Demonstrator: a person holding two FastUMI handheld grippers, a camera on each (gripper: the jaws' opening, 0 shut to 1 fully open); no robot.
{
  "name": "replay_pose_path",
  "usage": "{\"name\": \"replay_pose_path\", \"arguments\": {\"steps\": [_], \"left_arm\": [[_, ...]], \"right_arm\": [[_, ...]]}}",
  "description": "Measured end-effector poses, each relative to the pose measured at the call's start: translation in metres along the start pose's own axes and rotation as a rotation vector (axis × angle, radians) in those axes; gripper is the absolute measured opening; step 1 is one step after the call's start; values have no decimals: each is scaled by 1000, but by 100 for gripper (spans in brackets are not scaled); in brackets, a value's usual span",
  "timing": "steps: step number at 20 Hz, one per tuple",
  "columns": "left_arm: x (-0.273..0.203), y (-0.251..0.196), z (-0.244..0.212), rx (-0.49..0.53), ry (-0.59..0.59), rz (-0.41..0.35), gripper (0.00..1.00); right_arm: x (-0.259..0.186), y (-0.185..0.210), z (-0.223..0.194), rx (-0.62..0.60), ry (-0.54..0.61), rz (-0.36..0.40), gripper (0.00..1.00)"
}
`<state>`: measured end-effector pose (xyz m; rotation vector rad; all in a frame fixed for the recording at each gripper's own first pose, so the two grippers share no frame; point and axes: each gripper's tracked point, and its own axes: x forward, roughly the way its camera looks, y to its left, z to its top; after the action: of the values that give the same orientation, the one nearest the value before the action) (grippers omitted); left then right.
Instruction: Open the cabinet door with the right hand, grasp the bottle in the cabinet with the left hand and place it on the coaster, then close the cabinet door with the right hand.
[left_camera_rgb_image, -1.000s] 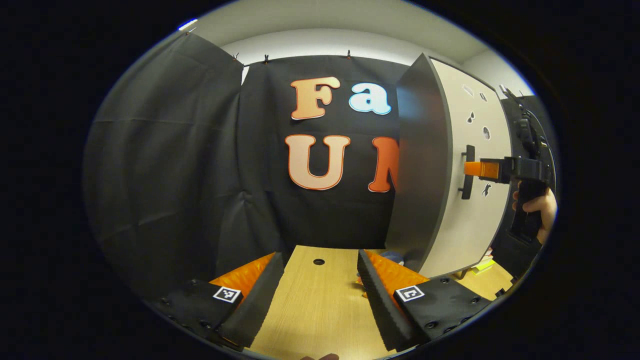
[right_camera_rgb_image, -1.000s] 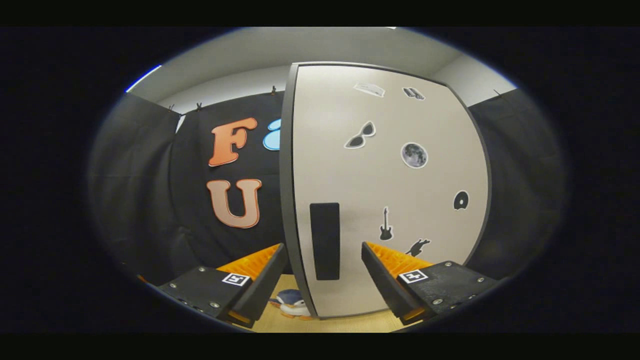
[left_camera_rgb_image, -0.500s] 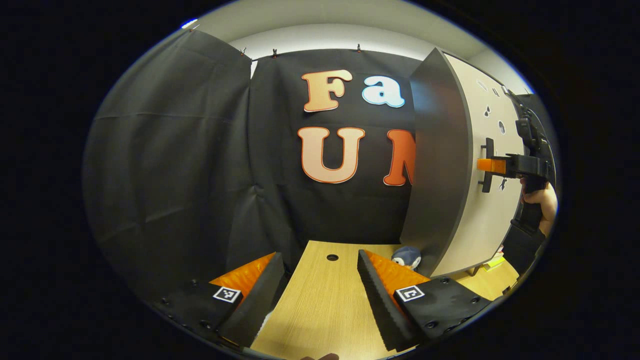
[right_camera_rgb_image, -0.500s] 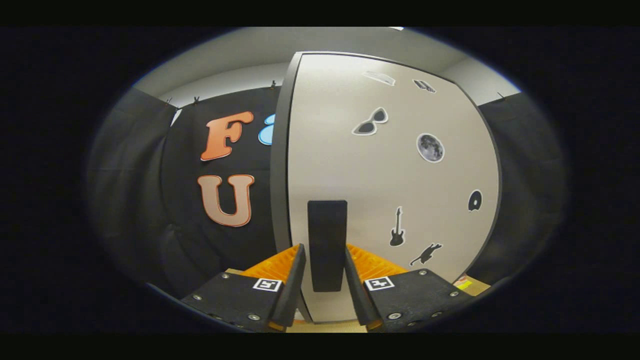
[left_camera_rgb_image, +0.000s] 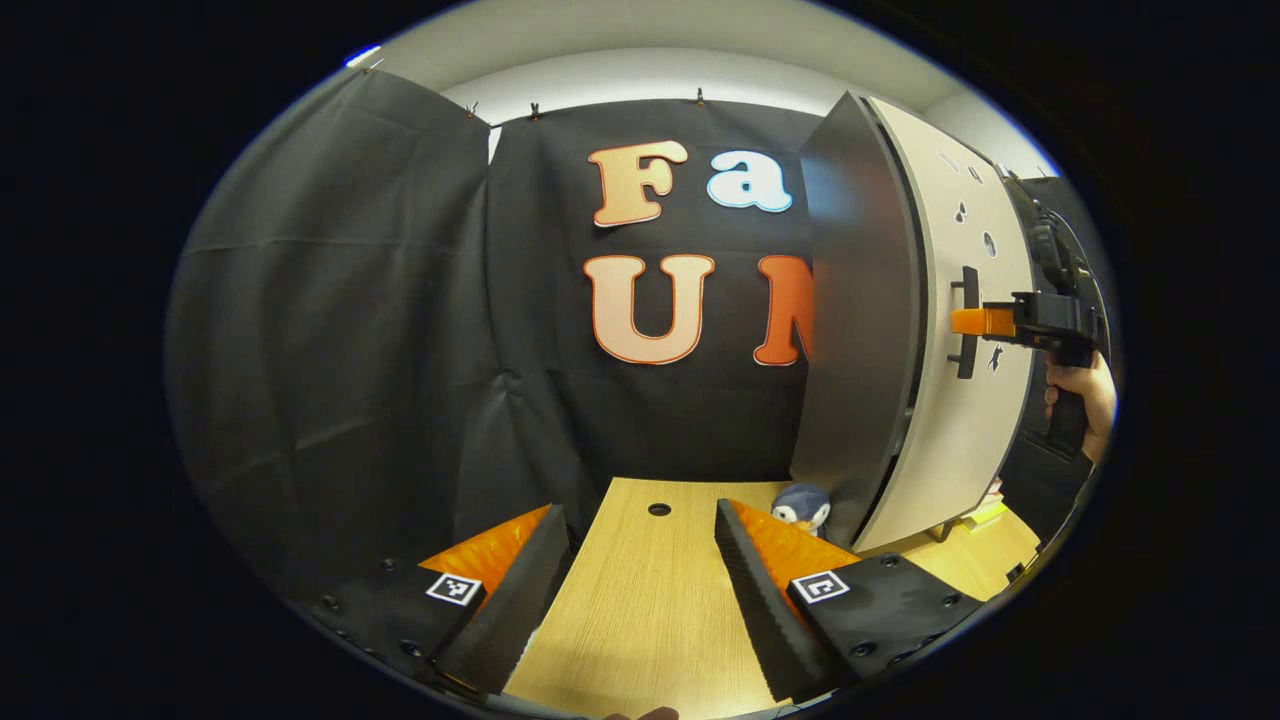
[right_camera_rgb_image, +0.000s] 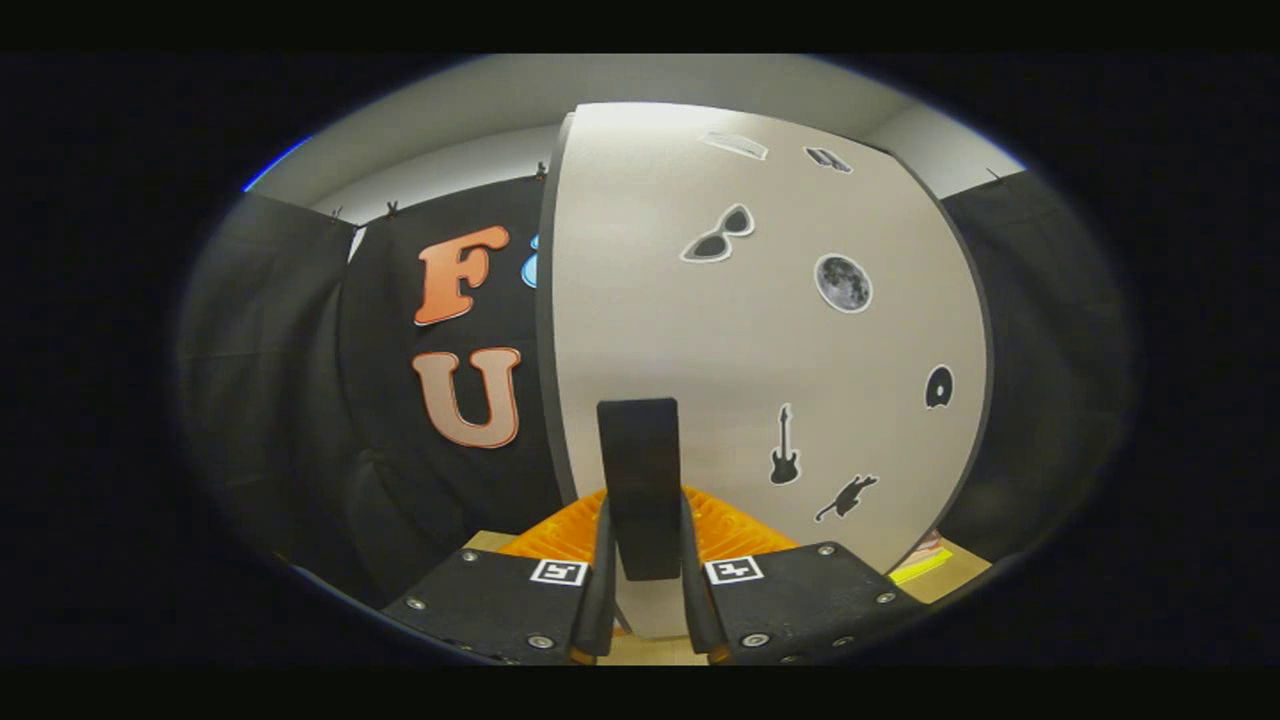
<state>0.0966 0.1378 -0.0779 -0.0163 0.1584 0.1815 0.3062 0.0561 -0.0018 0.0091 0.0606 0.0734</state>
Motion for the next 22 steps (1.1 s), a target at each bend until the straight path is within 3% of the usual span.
{"name": "replay_pose_path", "arguments": {"steps": [3, 7, 16, 22], "left_arm": [[-23, -18, 3, 14, -6, -5, 97], [-58, -47, 6, 28, -25, -16, 97], [-121, -118, 3, 63, -29, -28, 99], [-141, -174, -10, 71, -14, -66, 96]], "right_arm": [[-21, -2, 8, 7, -9, 20, 22], [-60, -14, 13, 12, -17, 24, 23], [-139, -85, 15, 41, -22, 12, 24], [-174, -140, 18, 30, -45, -34, 11]]}}
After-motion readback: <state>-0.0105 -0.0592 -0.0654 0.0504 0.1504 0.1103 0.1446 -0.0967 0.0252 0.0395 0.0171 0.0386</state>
